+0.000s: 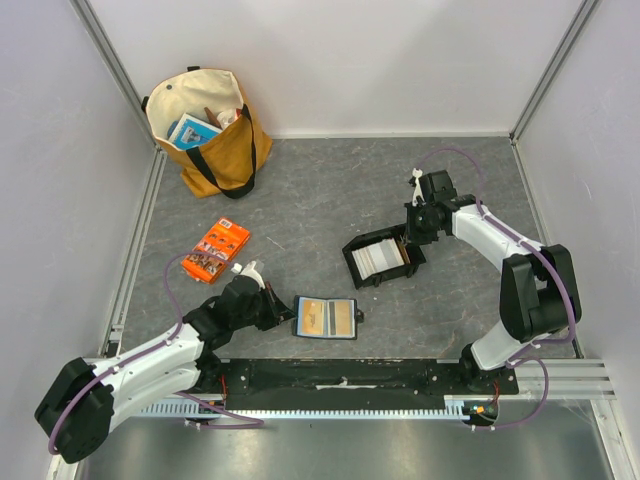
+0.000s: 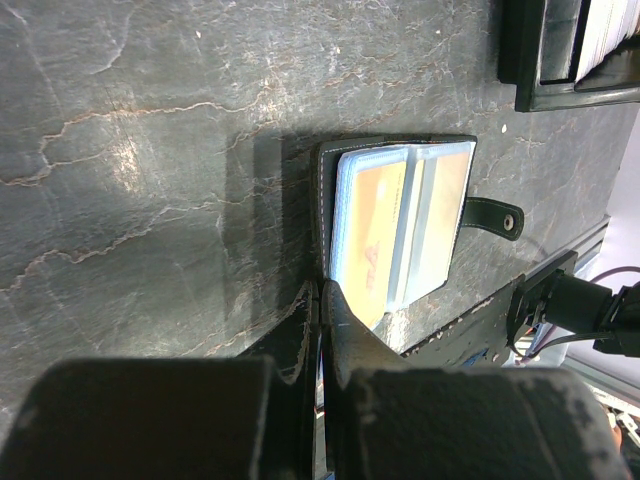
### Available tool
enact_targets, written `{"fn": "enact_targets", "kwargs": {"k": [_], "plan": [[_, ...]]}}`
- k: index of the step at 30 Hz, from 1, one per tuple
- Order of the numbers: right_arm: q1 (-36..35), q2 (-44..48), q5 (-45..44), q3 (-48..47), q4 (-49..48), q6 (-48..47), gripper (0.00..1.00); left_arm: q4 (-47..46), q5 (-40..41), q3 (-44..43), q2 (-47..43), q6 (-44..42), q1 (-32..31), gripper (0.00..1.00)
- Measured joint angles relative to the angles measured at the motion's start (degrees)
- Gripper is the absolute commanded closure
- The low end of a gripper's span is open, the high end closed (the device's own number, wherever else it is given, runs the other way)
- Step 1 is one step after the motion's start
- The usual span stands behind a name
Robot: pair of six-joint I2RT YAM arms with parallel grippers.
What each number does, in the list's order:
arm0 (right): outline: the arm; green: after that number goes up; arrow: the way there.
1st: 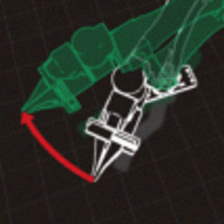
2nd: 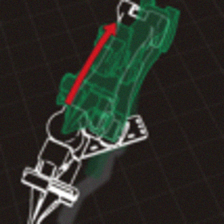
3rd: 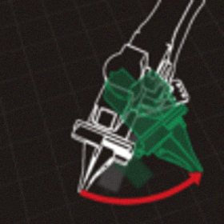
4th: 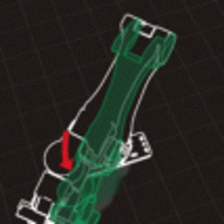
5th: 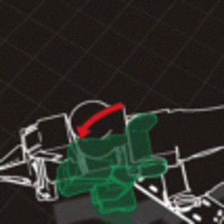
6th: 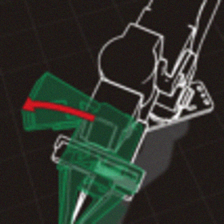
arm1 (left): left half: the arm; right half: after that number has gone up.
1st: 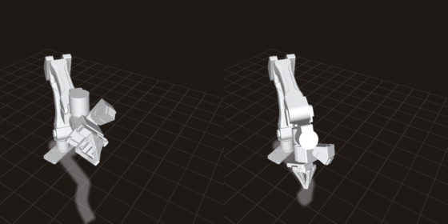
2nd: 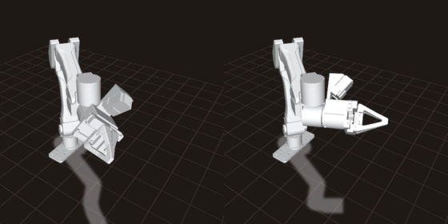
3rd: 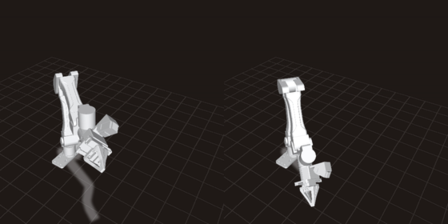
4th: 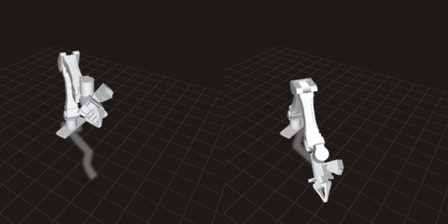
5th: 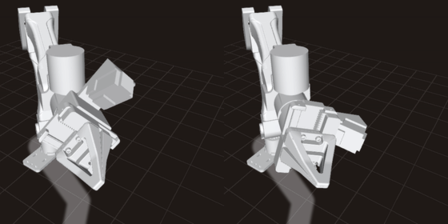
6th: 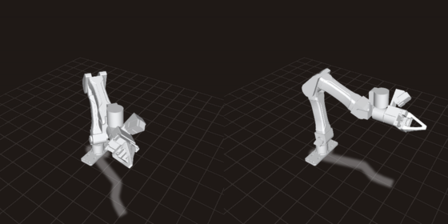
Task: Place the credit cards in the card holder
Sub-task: Pick up the credit card from the storage box.
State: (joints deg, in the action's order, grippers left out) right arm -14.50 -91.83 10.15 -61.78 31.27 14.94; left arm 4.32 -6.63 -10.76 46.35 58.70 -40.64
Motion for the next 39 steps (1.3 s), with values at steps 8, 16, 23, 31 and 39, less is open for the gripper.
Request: {"fn": "enact_targets", "kwargs": {"k": [8, 16, 23, 31, 39], "plan": [[-1.46, 0.00, -6.27, -0.28, 0.94, -0.28, 1.00, -0.04, 0.00, 0.00, 0.00, 0.00, 0.02, 0.98], [-7.69, -1.20, -17.88, -1.90, 2.91, -1.14, 1.00, -0.20, 0.00, 0.00, 0.39, 0.00, 0.02, 0.98], [-10.93, -2.54, -23.56, -2.54, 3.26, -1.51, 0.97, -0.20, 0.00, 0.00, 0.44, 0.00, 0.02, 0.98], [-11.63, -2.91, -28.22, -2.67, 3.28, -1.49, 0.91, -0.22, 0.00, 0.00, 0.83, 0.00, 0.02, 0.98], [-11.58, -5.55, -29.35, -2.64, 3.63, -1.51, 0.87, -0.31, 0.00, 0.00, 1.40, 0.00, 0.02, 0.98]]}}
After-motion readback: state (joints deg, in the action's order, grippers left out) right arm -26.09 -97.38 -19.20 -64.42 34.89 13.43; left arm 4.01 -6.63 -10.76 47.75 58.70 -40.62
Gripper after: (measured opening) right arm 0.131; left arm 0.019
